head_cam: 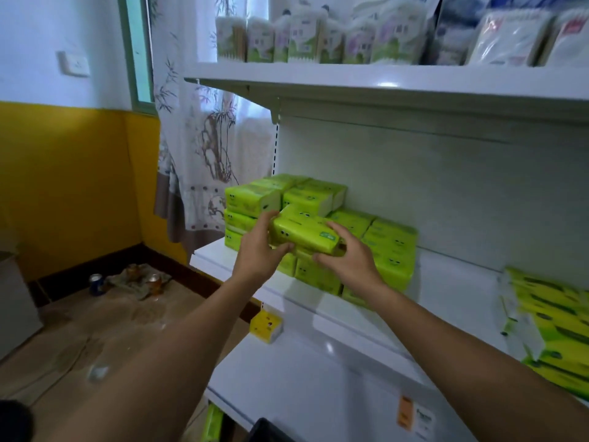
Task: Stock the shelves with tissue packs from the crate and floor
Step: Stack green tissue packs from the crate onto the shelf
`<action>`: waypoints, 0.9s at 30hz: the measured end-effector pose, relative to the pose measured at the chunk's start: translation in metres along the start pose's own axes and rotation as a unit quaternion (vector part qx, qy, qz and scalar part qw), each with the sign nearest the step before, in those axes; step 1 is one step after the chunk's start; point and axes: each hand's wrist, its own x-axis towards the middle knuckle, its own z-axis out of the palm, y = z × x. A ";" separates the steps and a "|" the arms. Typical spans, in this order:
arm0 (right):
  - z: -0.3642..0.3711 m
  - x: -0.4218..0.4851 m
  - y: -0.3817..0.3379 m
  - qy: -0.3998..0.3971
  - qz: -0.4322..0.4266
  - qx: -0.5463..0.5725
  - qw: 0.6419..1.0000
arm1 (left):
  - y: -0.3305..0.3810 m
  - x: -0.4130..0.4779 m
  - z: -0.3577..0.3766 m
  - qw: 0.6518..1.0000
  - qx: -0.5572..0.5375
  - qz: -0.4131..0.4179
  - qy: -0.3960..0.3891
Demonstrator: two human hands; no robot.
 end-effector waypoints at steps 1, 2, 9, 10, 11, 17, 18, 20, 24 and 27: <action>0.000 0.009 0.002 0.016 -0.001 -0.009 1.000 | -0.001 0.008 0.005 1.000 -0.002 -0.004 0.006; 0.001 0.018 0.004 0.032 -0.003 -0.018 0.999 | -0.002 0.014 0.009 1.000 -0.001 -0.007 0.011; 0.029 0.081 0.017 0.008 0.016 -0.037 0.999 | -0.043 0.034 0.013 0.998 0.045 -0.031 -0.037; 0.035 0.086 0.018 -0.001 0.018 -0.041 0.999 | -0.050 0.035 0.011 0.997 0.054 -0.032 -0.050; 0.040 0.090 0.020 -0.003 0.020 -0.053 0.998 | -0.057 0.037 0.009 0.995 0.065 -0.034 -0.062; 0.058 0.100 0.016 0.043 0.036 -0.071 0.996 | -0.070 0.039 0.005 0.991 0.098 -0.046 -0.083; 0.059 0.101 0.016 0.039 0.043 -0.048 0.997 | -0.070 0.039 0.006 0.990 0.099 -0.046 -0.087; 0.058 0.099 0.016 0.020 0.057 0.002 0.998 | -0.070 0.037 0.005 0.990 0.097 -0.046 -0.091; 0.055 0.083 0.015 -0.011 0.069 0.051 0.996 | -0.067 0.031 -0.001 0.989 0.102 -0.048 -0.094; 0.049 0.071 0.008 -0.006 0.062 0.048 0.997 | -0.060 0.024 -0.009 0.989 0.100 -0.052 -0.092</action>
